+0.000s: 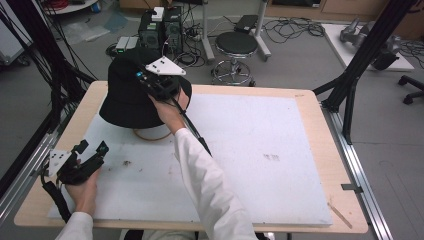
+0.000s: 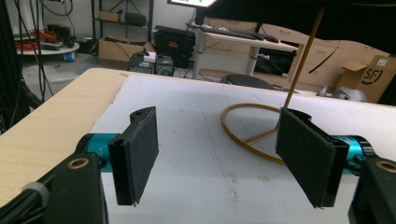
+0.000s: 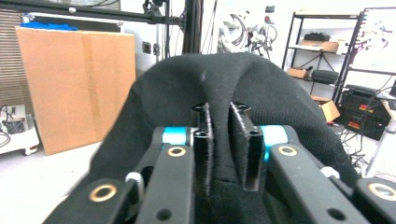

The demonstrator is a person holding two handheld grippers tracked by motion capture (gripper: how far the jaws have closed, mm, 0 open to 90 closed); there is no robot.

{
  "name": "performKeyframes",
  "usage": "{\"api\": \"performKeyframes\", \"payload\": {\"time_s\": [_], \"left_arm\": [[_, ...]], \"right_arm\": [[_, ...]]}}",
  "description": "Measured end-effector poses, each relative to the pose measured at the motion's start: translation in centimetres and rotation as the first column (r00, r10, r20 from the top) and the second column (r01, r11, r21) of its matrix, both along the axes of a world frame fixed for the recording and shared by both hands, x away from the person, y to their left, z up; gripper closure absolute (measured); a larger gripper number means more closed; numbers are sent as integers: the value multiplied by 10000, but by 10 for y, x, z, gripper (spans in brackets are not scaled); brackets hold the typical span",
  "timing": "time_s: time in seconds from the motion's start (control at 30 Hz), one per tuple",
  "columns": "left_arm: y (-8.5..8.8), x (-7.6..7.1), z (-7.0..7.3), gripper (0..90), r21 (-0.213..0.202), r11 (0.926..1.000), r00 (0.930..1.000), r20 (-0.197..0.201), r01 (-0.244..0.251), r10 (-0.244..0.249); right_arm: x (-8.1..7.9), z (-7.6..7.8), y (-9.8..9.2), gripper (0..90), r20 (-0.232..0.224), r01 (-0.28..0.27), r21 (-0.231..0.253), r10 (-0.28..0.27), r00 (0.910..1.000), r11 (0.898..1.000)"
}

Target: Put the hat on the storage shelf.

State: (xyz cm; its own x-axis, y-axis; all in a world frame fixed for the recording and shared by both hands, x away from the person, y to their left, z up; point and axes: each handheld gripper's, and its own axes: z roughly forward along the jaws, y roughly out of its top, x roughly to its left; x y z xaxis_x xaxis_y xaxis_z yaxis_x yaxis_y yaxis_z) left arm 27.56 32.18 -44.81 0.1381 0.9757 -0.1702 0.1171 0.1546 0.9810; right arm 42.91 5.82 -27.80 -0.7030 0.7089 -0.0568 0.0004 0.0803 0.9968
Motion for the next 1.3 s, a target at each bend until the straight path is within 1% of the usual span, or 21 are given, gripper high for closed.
{"api": "performKeyframes", "payload": {"time_s": [0.07, 0.13, 0.27, 0.37, 0.43, 0.5, 0.57, 0.6, 0.67, 0.7, 0.73, 0.77, 0.8, 0.87, 0.93, 1.0, 1.13, 1.17, 1.2, 1.23, 1.3], "left_arm": [[0, 0, 0, 300, -12, 10000, 10000, 1, -1, 1], [0, 0, 0, 300, -26, 10000, 10000, 14, 1, -1], [0, 0, 0, 300, -7, 10000, 10000, 2, 6, -6], [0, 1, 0, 300, -24, 10000, 10000, 3, 18, -18], [0, 1, 0, 300, -15, 10000, 10000, 0, 27, -27], [0, 1, 0, 300, -23, 10000, 10000, 8, 30, -30], [0, 1, 0, 300, -43, 10000, 10000, 2, 21, -21], [0, 1, 0, 301, -63, 10000, 10000, 6, 15, -15], [0, 1, 0, 301, -64, 10000, 10000, -4, 5, -5], [1, 1, 0, 300, -70, 10000, 10000, -2, 2, -2], [1, 1, 0, 301, -102, 9999, 10000, 7, -7, 7], [1, 1, 0, 301, -108, 9999, 10000, 11, -7, 7], [1, 1, 0, 300, -110, 9999, 10000, 13, -9, 10], [1, 1, 0, 301, -111, 9999, 10000, 10, -6, 7], [0, 1, 0, 301, -119, 9999, 10000, 15, -2, 2], [0, 1, 0, 301, -136, 9999, 10000, 37, -15, 15], [-1, 2, 0, 302, -120, 9999, 10000, 36, -24, 25], [-2, 2, 0, 303, -140, 9999, 10000, 40, -34, 35], [-2, 2, 1, 303, -178, 9998, 10000, 39, -24, 25], [-2, 2, 1, 303, -188, 9998, 10000, 38, -28, 29], [-3, 3, 1, 303, -201, 9998, 10000, 61, -32, 33]], "right_arm": [[-1, 0, 0, 738, 118, 36, -112, -35, 9999, 9999], [-2, 1, -1, 699, 186, -9, -126, 12, 9998, 9999], [-3, 5, -5, 617, 216, -121, 95, 119, 9997, 9999], [-5, 6, -8, 577, 297, 33, 106, -36, 9996, 9999], [-5, 7, -10, 553, 427, 309, 26, -310, 9986, 9995], [-5, 7, -12, 518, 405, 379, 65, -381, 9984, 9993], [-5, 8, -15, 455, 304, 455, 151, -460, 9985, 9988], [-5, 8, -16, 409, 246, 505, 214, -510, 9984, 9985], [-6, 8, -19, 310, -113, 760, 420, -756, 9971, 9962], [-7, 8, -21, 272, -222, 763, 423, -754, 9969, 9962], [-8, 8, -23, 232, -252, 799, 407, -790, 9966, 9960], [-10, 7, -26, 210, -154, 854, 336, -849, 9963, 9958], [-12, 7, -29, 205, -27, 928, 331, -928, 9957, 9951], [-15, 5, -37, 184, 107, 1028, 588, -1036, 9946, 9930], [-17, 4, -45, 142, -113, 1286, 554, -1282, 9917, 9901], [-20, 4, -54, 141, 42, 1445, 616, -1450, 9894, 9876], [-33, 2, -78, 125, 131, 1787, 655, -1799, 9836, 9817], [-36, 2, -85, 125, 130, 1801, 655, -1813, 9833, 9815], [-39, 1, -90, 125, 102, 1859, 605, -1869, 9823, 9807], [-43, 1, -99, 124, 66, 1992, 549, -1999, 9798, 9784], [-50, 2, -114, 124, 16, 2105, 648, -2110, 9775, 9755]]}}
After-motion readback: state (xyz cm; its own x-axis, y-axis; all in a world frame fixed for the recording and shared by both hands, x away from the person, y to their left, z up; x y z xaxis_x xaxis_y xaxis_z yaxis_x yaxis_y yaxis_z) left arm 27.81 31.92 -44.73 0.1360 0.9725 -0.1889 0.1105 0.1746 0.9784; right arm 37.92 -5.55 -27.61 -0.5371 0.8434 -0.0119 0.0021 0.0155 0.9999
